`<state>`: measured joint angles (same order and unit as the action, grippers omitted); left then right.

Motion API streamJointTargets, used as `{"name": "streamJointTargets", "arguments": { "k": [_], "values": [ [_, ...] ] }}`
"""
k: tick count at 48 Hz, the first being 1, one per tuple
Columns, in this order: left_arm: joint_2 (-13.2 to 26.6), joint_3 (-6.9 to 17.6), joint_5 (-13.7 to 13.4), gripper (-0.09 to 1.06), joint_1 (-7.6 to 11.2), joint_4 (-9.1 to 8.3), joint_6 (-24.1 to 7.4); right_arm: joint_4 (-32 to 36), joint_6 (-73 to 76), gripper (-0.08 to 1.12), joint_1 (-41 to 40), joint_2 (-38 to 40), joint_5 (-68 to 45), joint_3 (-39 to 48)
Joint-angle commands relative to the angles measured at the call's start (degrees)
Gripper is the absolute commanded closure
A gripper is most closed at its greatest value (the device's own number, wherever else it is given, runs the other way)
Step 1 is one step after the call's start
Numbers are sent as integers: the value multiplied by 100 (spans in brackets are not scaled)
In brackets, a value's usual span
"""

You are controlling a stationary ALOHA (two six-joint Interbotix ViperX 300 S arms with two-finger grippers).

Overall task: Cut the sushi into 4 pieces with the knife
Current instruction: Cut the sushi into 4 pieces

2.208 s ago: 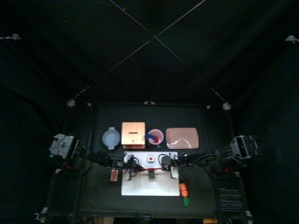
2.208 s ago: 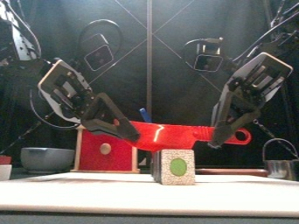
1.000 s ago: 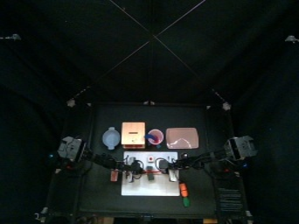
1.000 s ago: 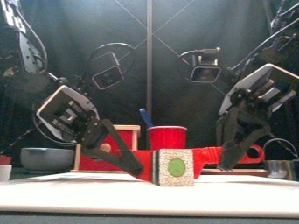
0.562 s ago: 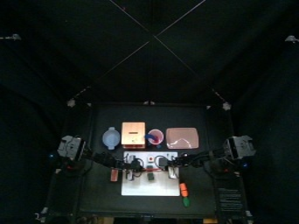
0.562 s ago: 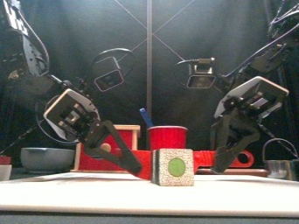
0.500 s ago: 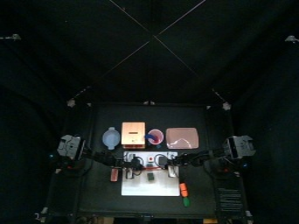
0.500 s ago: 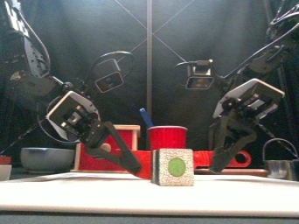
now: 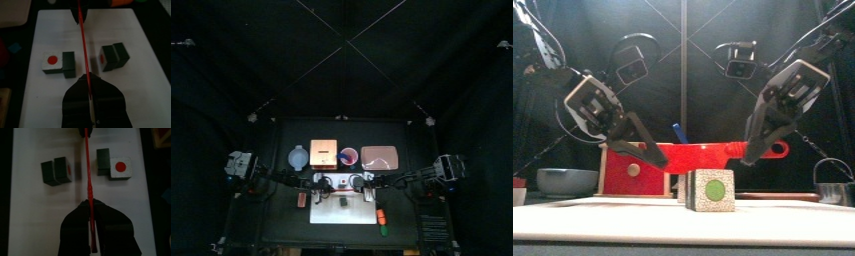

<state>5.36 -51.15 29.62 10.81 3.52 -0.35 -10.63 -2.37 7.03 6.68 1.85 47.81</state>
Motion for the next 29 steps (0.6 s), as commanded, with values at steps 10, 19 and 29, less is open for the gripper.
{"name": "streamJointTargets", "arguments": {
  "k": [10,19,29],
  "values": [
    [44,211,44,81,308,149,9,-237,-26,99,62,114,-97,-9],
    [176,290,44,81,439,255,9,-316,-26,99,88,-35,-105,-9],
    [281,343,44,81,510,290,18,-387,-26,99,114,-193,-114,-9]
  ]
}}
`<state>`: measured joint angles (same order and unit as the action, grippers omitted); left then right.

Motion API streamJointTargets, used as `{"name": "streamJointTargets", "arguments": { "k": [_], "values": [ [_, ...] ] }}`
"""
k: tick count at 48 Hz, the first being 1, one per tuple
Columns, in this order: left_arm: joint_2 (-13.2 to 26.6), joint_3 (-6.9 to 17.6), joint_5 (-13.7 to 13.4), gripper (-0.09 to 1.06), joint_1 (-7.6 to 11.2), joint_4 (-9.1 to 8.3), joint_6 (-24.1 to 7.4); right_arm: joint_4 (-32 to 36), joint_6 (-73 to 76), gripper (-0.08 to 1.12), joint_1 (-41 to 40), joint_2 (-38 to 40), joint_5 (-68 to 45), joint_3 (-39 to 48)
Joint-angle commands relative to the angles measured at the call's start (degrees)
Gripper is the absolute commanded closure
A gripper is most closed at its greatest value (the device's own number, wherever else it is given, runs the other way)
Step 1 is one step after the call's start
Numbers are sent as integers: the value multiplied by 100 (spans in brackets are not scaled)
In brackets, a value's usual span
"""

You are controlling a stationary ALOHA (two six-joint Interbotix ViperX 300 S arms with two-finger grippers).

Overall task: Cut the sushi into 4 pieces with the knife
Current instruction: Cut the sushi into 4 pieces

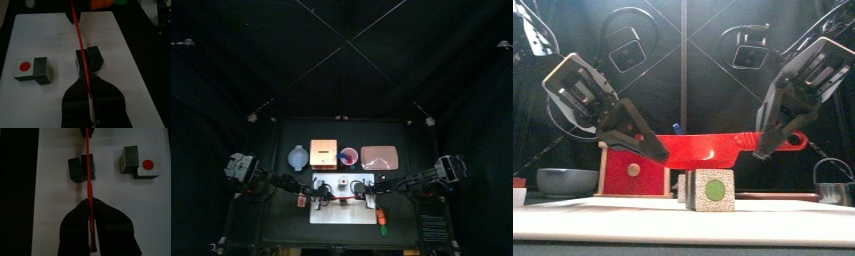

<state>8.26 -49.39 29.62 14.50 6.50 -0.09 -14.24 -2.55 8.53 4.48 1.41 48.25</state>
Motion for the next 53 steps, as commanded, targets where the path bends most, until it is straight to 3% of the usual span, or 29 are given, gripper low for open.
{"name": "streamJointTargets", "arguments": {
  "k": [1,28,36,43,53],
  "values": [
    [0,176,44,81,141,0,-9,-26,-9,99,-35,0,-62,-53],
    [536,281,35,81,229,237,-18,-176,-9,99,0,-290,-70,-62],
    [870,290,9,81,229,422,-9,-272,-9,99,26,-624,-70,-97],
    [1160,316,-211,81,237,642,-35,-325,-9,99,26,-826,-70,-114],
    [1239,360,-422,81,237,659,-35,-343,-9,99,35,-853,-70,-141]
  ]
}}
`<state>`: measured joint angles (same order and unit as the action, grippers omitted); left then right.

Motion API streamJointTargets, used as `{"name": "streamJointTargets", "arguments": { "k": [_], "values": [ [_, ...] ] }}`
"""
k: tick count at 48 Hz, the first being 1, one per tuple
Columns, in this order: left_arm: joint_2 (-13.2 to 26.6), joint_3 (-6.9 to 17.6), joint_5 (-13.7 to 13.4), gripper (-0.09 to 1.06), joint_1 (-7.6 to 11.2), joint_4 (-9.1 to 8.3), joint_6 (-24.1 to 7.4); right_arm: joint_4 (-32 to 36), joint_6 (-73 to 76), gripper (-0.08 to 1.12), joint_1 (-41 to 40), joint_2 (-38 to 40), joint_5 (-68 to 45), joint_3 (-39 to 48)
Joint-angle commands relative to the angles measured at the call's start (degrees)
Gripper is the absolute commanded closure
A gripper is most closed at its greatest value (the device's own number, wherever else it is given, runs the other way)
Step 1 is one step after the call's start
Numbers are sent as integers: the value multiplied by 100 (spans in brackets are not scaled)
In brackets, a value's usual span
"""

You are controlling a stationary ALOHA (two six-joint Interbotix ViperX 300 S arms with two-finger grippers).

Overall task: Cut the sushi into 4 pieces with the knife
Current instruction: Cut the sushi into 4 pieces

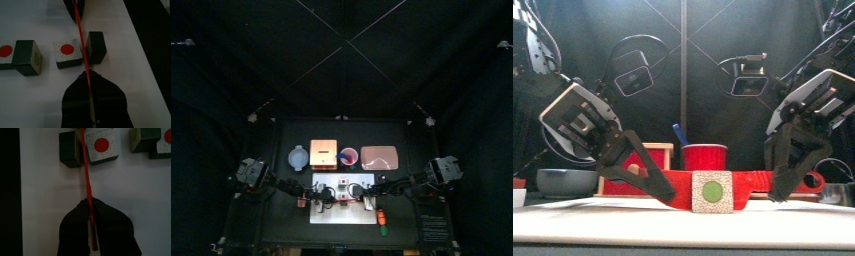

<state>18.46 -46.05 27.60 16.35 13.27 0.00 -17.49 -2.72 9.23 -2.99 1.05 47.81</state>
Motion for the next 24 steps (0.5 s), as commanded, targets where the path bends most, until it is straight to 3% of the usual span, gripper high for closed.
{"name": "streamJointTargets", "arguments": {
  "k": [1,15,24],
  "values": [
    [211,26,-220,81,53,-18,-44,-18,9,99,-26,-105,-35,-97],
    [88,70,-264,81,149,-26,-44,-26,9,99,141,-79,26,-237],
    [-185,70,-299,80,105,-35,-62,35,0,99,114,79,44,-237]
  ]
}}
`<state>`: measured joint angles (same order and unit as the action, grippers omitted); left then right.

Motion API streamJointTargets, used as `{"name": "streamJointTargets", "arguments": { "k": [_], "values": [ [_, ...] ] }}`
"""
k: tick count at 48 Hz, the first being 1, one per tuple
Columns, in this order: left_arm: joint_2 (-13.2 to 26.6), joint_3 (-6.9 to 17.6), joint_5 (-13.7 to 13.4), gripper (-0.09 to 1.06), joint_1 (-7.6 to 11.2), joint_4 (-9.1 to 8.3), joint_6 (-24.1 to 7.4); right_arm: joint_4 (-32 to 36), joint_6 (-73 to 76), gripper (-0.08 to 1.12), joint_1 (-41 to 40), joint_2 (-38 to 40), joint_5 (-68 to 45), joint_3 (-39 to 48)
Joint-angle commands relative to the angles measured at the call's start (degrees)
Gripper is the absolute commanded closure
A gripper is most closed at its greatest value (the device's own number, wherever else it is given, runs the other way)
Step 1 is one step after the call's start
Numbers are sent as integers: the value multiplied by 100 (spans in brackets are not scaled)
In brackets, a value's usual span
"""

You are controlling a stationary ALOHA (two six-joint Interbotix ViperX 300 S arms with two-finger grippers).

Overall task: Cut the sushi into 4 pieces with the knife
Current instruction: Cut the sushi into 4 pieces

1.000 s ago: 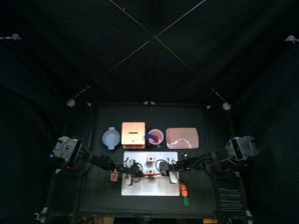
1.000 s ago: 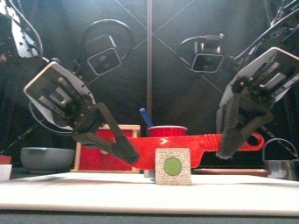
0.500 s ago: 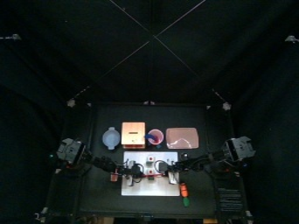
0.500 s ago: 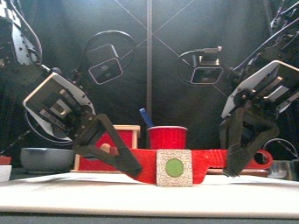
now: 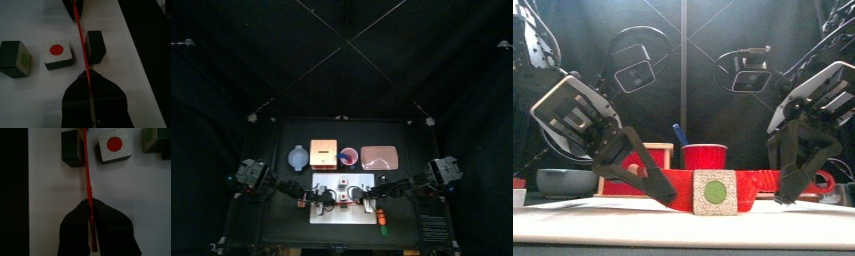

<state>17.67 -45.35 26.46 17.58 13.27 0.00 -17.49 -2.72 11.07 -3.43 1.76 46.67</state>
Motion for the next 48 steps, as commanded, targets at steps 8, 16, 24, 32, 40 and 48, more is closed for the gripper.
{"name": "streamJointTargets", "arguments": {
  "k": [8,16,24,32,40,48],
  "values": [
    [-642,-9,-536,71,-53,-123,-70,79,0,99,-70,519,53,-62],
    [-1072,-18,-923,51,-88,-158,-70,88,0,99,-97,984,62,79],
    [-1301,-35,-940,30,-246,-185,-70,53,9,99,-105,1371,149,316],
    [-1494,-97,-932,19,-378,-369,-70,9,26,99,-167,1854,536,642],
    [-1872,-316,-835,19,-431,-554,-79,-176,26,99,-325,2347,1336,923],
    [-2355,-721,-352,19,-642,-571,-70,-422,26,98,-615,3006,2171,1213]
  ]
}}
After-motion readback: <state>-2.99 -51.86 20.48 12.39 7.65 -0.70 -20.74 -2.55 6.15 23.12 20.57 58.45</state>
